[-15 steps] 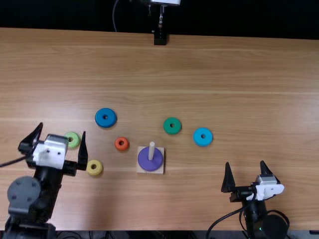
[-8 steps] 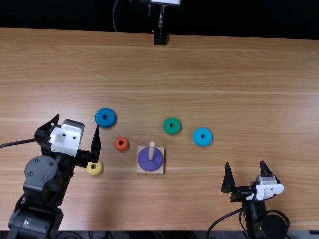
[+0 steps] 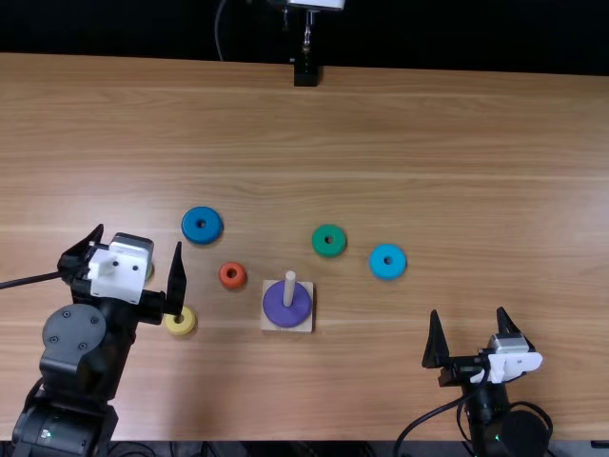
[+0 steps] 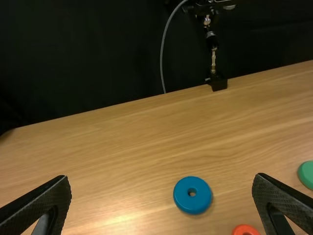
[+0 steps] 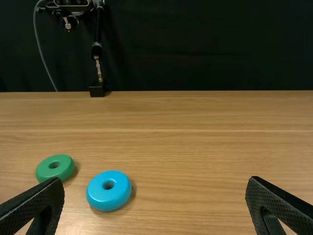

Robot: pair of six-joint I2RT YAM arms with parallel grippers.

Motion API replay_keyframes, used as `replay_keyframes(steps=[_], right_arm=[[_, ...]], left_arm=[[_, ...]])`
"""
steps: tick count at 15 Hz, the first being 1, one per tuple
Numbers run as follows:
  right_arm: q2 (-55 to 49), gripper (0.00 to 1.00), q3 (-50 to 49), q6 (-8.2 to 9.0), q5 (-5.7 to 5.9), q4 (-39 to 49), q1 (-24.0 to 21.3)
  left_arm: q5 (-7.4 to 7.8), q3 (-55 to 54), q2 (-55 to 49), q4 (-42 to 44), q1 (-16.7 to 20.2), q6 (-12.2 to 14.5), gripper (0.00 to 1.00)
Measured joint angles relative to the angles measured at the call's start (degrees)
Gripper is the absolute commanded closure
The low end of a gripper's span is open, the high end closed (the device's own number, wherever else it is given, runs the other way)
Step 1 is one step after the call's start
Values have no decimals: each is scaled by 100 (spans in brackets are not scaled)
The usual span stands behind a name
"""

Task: Build the Hanoi tower: stack the rings onto the peg from bottom to top in this color order: purple, dark blue, light blue, dark green, light green, yellow, orange.

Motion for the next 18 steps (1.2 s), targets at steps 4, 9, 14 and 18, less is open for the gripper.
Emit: replay_keyframes(steps=[4, 9, 14, 18], right_arm=[[0, 0, -2, 0, 0, 0, 0], [0, 0, -2, 0, 0, -2, 0], [0, 0, -2, 0, 0, 0, 0], [0, 0, -2, 0, -2, -2, 0]], left_arm=[[2, 640, 1563, -417, 7, -4, 0], [2, 2048, 3309, -935, 44, -264, 0], [4, 3536, 4986, -2634, 44, -621, 0], [4, 4612, 5998, -3193, 44, -662, 0]])
